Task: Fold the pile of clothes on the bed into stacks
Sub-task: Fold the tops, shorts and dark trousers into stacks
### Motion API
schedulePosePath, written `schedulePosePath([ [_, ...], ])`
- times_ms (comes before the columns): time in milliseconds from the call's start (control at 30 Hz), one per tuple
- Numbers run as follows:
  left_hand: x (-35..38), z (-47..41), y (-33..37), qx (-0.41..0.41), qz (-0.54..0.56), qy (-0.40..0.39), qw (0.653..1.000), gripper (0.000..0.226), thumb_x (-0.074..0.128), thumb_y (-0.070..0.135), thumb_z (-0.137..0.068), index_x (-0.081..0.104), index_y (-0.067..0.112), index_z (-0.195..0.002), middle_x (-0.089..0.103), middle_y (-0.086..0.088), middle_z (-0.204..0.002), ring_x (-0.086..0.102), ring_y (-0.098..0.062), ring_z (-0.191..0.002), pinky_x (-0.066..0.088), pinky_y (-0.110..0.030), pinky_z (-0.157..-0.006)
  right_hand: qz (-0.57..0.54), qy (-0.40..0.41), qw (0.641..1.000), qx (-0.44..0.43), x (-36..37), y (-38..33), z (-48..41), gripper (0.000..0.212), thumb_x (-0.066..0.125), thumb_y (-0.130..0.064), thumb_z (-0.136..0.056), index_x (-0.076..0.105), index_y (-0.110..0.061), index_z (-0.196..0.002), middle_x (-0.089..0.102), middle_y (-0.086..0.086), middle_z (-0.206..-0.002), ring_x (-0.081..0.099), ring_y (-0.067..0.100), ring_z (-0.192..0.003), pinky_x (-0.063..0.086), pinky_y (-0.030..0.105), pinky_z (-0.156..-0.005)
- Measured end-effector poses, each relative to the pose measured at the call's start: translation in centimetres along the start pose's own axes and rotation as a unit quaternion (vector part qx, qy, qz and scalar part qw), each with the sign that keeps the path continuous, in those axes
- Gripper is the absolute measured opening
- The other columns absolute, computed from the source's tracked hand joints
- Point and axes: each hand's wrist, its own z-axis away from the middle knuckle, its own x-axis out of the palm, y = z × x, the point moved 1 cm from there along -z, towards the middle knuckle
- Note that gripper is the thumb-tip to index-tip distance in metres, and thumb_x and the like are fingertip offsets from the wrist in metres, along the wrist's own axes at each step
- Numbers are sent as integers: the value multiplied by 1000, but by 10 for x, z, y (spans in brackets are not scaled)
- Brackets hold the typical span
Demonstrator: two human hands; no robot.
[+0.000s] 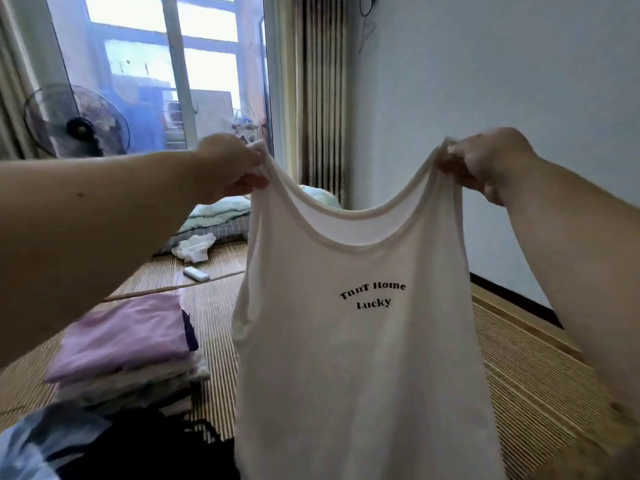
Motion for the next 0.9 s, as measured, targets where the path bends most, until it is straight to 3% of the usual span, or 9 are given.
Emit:
schedulePosePath([
  [67, 31, -15, -25, -1, -14, 2, 1000, 14, 63, 15, -93, 55, 17, -82, 65, -8, -81, 66, -10, -52, 58, -24, -55, 12, 14, 1000, 1, 9, 41, -20, 14, 58, -14, -90, 58, -15, -77, 69, 19, -108, 69, 28, -97, 57, 40, -85],
  [133, 61, -28, -49, 5, -32, 1, 999, 14, 64, 16, -92, 56, 18, -82, 65, -8, -84, 66, -14, -66, 59, -30, -71, 13, 14, 1000, 3, 17, 80, -37, 12, 61, -20, -89, 58, -16, -78, 69, 18, -107, 68, 30, -99, 54, 47, -93],
  [233, 93, -38, -85, 10, -45, -4, 999, 15, 65, 19, -92, 57, 18, -79, 65, -4, -77, 64, -16, -70, 57, -34, -76, 16, 4, 1000, 17, 28, 130, -51, 11, 62, -23, -89, 59, -16, -96, 68, 12, -109, 67, 23, -100, 53, 46, -95],
  [433, 105, -5, -156, -22, -88, -69, 993, 15, 66, 11, -86, 62, 17, -72, 67, -17, -84, 68, -37, -96, 55, -53, -88, 50, -16, 997, 49, 27, 200, -11, 7, 63, -20, -90, 62, -14, -93, 69, 13, -103, 68, 26, -97, 55, 48, -90],
  [533, 90, 44, -176, -21, -93, -124, 988, 13, 72, 18, -76, 61, 20, -69, 69, -26, -91, 67, -43, -94, 52, -60, -88, 75, -35, 995, 62, 9, 217, 39, 3, 62, -21, -92, 61, -19, -90, 68, 10, -100, 67, 26, -96, 56, 46, -87],
  [667, 69, 105, -197, 17, -193, -209, 959, 15, 76, 29, -73, 62, 33, -69, 65, 3, -63, 61, -17, -63, 50, -38, -66, 156, -88, 981, 75, -23, 233, 120, 9, 64, -22, -89, 62, -15, -84, 66, 11, -83, 60, 26, -75, 54, 49, -69],
  [733, 62, 136, -210, 32, -247, -242, 938, 19, 74, 26, -78, 60, 35, -68, 55, 15, -54, 50, -7, -55, 41, -29, -60, 189, -106, 973, 80, -35, 242, 156, 14, 68, -23, -85, 62, -16, -75, 68, -2, -79, 60, 17, -72, 49, 36, -62],
  [800, 58, 166, -225, 43, -307, -264, 914, 21, 72, 26, -77, 57, 35, -65, 56, 15, -58, 51, 0, -56, 40, -22, -56, 218, -125, 963, 99, -41, 256, 184, 18, 71, -21, -83, 61, -15, -69, 69, -15, -89, 63, 7, -80, 45, 29, -64],
  [900, 58, 198, -247, 18, -335, -293, 895, 19, 68, 23, -76, 56, 36, -69, 63, 11, -69, 58, 1, -66, 46, -20, -61, 269, -181, 936, 138, -44, 284, 211, 14, 72, -15, -82, 63, -15, -71, 68, -12, -101, 63, 11, -92, 49, 34, -80],
])
